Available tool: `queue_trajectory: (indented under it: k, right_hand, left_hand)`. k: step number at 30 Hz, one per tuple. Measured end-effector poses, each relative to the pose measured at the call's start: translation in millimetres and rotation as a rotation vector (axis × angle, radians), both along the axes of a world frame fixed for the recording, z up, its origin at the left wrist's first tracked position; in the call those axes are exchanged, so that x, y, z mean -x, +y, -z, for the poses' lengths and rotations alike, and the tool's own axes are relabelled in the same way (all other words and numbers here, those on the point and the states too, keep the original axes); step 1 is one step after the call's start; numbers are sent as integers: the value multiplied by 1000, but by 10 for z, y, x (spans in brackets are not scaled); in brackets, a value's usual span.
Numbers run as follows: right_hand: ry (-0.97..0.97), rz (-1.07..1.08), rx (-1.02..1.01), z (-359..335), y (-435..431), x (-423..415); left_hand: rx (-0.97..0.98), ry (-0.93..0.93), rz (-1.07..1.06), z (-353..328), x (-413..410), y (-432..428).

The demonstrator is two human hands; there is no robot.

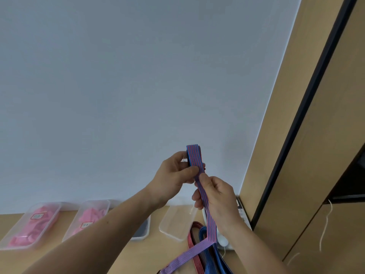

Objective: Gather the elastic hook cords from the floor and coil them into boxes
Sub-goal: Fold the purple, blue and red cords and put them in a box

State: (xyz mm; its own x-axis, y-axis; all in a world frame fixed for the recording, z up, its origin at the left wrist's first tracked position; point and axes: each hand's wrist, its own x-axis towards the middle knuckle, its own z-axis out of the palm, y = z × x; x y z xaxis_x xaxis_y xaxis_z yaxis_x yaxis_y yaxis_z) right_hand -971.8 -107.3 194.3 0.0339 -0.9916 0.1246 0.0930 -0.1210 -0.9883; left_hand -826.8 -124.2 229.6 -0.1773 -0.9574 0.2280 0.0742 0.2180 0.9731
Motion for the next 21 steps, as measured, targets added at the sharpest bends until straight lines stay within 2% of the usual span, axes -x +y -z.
queue_trajectory:
  k: [6,9,14,21]
  right_hand:
    - [39,-91,-41,13,27,-21]
    - [40,-94,-55,19,27,-49]
    - [7,-69,-63,-37,11,-80]
    - [-49,-84,-66,-119,29,-81]
  left_hand:
    - [121,-139,-98,7,-124,-123]
    - [204,-303,-149,113,-185,-153]
    - [476,-639,-220,279,-209,-105]
    - [983,-909,-285,305,-237,-61]
